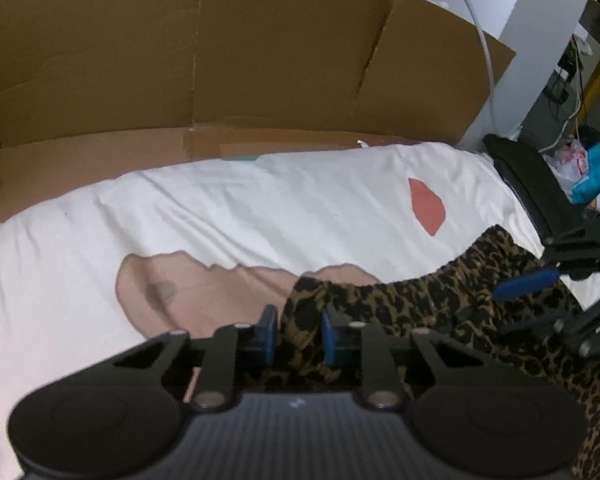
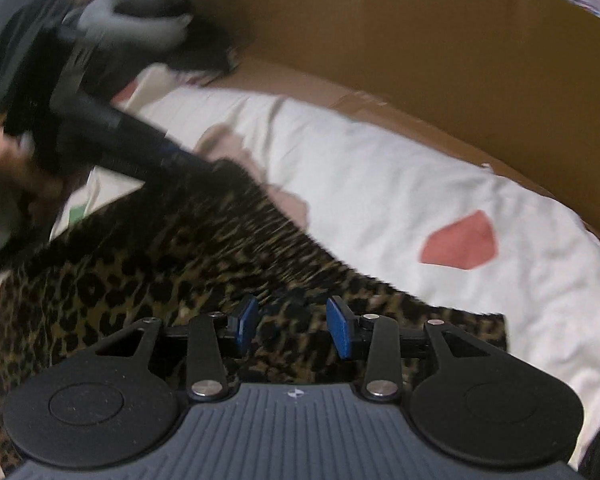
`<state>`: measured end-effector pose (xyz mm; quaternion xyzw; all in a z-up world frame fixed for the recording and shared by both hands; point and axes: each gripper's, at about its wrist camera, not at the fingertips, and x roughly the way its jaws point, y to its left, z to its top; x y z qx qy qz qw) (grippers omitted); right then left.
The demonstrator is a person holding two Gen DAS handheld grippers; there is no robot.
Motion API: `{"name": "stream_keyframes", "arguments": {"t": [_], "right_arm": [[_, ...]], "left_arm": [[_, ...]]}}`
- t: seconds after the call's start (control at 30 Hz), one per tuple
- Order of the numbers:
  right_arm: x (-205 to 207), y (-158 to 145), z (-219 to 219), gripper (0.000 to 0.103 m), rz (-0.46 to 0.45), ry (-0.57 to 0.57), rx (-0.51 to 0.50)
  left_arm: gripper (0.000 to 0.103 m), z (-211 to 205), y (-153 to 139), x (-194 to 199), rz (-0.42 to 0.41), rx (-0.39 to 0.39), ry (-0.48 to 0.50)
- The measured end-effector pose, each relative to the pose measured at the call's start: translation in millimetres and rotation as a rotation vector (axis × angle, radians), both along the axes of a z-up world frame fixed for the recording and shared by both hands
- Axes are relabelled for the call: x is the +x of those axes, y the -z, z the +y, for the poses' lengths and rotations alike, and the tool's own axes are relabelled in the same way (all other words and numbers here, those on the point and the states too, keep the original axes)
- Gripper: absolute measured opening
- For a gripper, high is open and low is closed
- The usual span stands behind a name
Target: Fold clothes
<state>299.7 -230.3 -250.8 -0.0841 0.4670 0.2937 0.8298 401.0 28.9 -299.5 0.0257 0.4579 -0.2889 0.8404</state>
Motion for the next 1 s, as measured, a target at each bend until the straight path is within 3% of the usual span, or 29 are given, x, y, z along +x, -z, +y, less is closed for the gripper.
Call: {"name": "stream_keyframes", "arguments": {"t": [0.1,0.23,0.27,0.3,0.33,0.37,0.5,0.6,0.63,0.67,0.73,0.9,1.0], "right_arm": [[0,5,13,0.055,0.002,-0.057,-0.036],[-1,9,26,0.054,0.011,-0.137,-0.091],[-2,10,28,0.049,0.018,-0.161,-0.103],[-4,12,31,0.036,0.036,-0.188,-0.118],[-6,14,33,0.013,0.051,-0.214,-0.136],[-10,17,36,0.000,0.053,-0.238,-0.165],[-17,16,37,0.000,0.057,-0.277,-0.175],[-15,10,36,0.005,0.003,-0.253,-0.189],[-13,9,35,0.012,0.000,-0.248,-0.193],[-10,8,35,0.033,-0.002,-0.243,-0.196],[-7,8,34,0.045,0.004,-0.249,-0.195],[-2,9,37,0.046,0.002,-0.279,-0.215],[2,9,41,0.057,-0.007,-0.294,-0.235]], "left_arm": [[0.019,7,0,2,0.010,-0.023,-0.019],[0.018,12,1,3,0.019,-0.045,-0.040],[0.018,12,0,2,0.015,-0.044,-0.037],[0.018,12,0,2,0.011,-0.044,-0.035],[0.018,12,-1,1,0.007,-0.044,-0.032],[0.018,12,-1,1,0.003,-0.043,-0.029],[0.018,11,-3,-2,-0.011,-0.043,-0.020],[0.019,12,-3,-2,-0.010,-0.048,-0.021],[0.019,12,-3,-2,-0.008,-0.049,-0.022],[0.019,12,-3,-2,-0.007,-0.049,-0.024],[0.019,12,-2,-1,-0.002,-0.051,-0.030],[0.020,12,0,0,0.003,-0.056,-0.034],[0.020,13,2,0,0.006,-0.061,-0.035]]}}
